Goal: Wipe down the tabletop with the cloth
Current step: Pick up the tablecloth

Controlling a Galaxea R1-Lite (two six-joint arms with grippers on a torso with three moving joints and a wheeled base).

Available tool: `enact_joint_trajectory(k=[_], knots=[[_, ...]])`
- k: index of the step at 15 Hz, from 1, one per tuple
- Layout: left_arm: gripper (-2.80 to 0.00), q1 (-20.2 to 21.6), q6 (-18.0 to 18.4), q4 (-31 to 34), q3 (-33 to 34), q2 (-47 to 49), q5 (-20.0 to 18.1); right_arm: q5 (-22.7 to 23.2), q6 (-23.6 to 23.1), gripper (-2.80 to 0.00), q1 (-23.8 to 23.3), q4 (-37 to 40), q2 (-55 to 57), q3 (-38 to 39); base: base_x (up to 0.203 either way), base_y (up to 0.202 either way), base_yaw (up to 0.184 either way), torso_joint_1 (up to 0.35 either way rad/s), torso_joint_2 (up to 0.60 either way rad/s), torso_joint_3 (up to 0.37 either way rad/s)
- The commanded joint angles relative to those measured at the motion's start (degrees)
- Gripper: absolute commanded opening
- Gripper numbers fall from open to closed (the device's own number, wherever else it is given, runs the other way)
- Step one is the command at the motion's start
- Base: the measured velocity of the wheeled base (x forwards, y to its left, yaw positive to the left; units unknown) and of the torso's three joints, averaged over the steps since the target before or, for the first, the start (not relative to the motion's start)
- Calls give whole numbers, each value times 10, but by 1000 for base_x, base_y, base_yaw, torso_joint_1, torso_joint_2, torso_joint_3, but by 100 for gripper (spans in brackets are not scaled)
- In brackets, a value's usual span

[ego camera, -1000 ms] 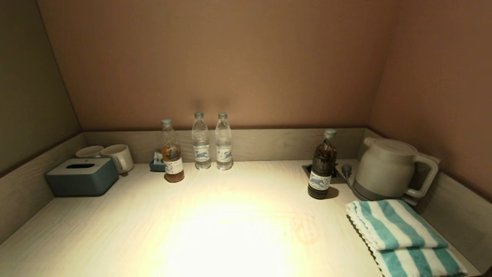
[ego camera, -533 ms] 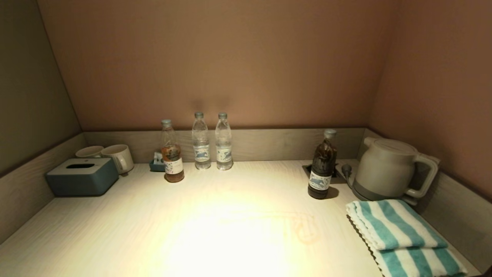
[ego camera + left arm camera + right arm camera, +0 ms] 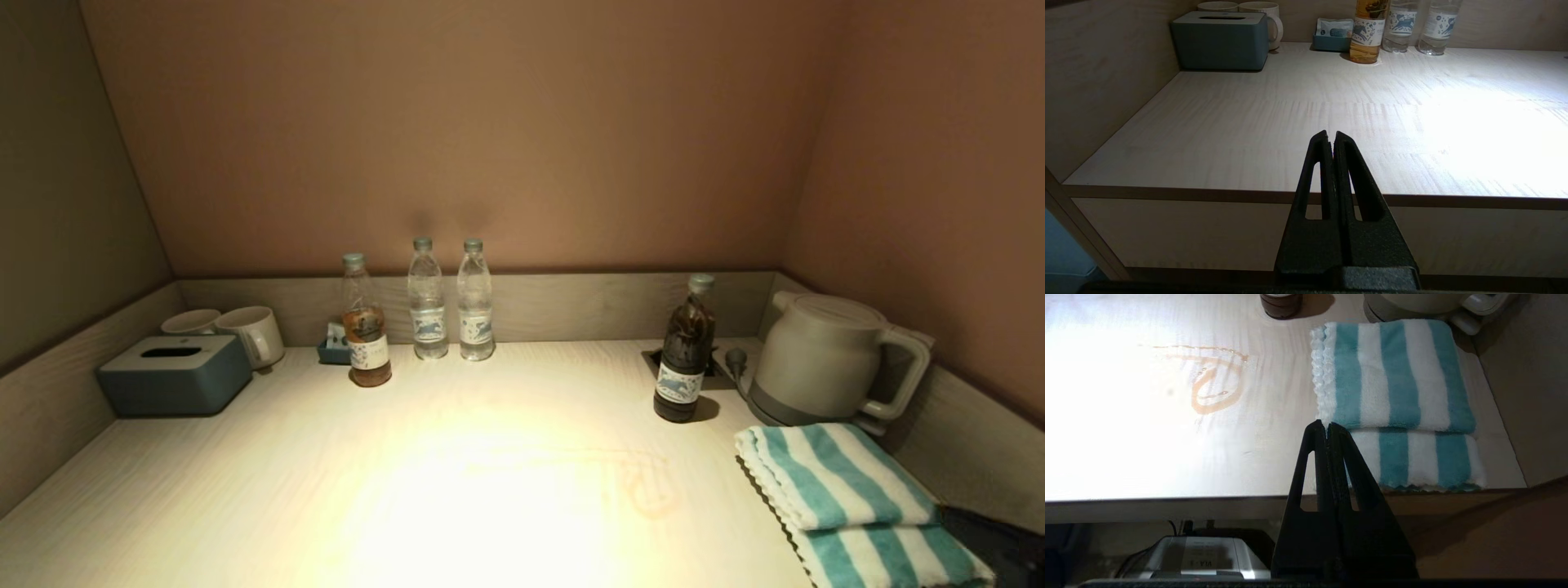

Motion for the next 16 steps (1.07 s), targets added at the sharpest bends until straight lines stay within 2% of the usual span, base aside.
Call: enact_joint_trajectory(k=[1,4,7,11,14,15,16], knots=[[-280,0,0,0,0,1,0,-23,0,-280,-2,-45,245,-65,0,0,0,0,0,0],[-280,0,0,0,0,1,0,-62,3,-280,-4,-59,404,-142,0,0,0,0,0,0],[-280,0,-1,0,0,1,0,-83,11,-280,-28,-65,496,-188,0,0,0,0,0,0],[-280,0,-1,0,0,1,0,-87,8,-280,-54,-64,491,-197,0,0,0,0,0,0],[-280,0,0,0,0,1,0,-87,7,-280,-58,-27,431,-192,0,0,0,0,0,0],[-280,0,0,0,0,1,0,-86,7,0,-59,-22,423,-189,0,0,0,0,0,0],[-280,0,0,0,0,1,0,-86,8,0,-60,-21,419,-184,0,0,0,0,0,0]])
